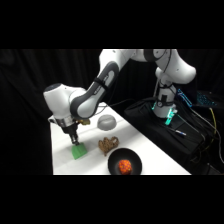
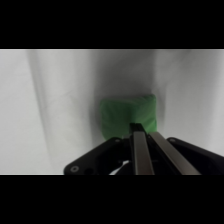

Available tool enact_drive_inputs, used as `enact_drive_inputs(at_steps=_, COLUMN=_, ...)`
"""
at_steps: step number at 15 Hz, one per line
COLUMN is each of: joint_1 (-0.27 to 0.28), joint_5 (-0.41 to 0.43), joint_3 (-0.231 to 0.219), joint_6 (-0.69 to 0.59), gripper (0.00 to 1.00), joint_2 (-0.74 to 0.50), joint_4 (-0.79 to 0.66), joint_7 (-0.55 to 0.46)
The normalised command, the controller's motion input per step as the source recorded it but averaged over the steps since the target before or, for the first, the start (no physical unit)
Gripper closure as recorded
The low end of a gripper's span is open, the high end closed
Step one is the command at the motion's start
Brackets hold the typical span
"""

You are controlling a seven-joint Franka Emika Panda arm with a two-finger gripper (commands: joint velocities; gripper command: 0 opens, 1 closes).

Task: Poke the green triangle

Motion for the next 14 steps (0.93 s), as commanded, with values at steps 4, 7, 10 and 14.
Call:
enact_drive_inputs(at_steps=4, joint_1=-0.098, joint_5=0.124, joint_3=0.076, joint_6=0.06, gripper=0.97, joint_2=0.32, joint_4=0.39, joint_7=-0.09)
enact_drive_inputs(at_steps=7, joint_1=-0.061, joint_5=0.080, joint_3=0.045, joint_6=0.01, gripper=0.98, joint_2=0.20, joint_4=0.26, joint_7=-0.04)
enact_drive_inputs(at_steps=10, joint_1=-0.012, joint_5=0.029, joint_3=-0.004, joint_6=-0.05, gripper=0.98, joint_2=-0.10, joint_4=0.00, joint_7=0.01)
enact_drive_inputs(at_steps=14, joint_1=0.029, joint_5=0.007, joint_3=-0.031, joint_6=-0.23, gripper=0.73, joint_2=-0.46, joint_4=-0.28, joint_7=0.07)
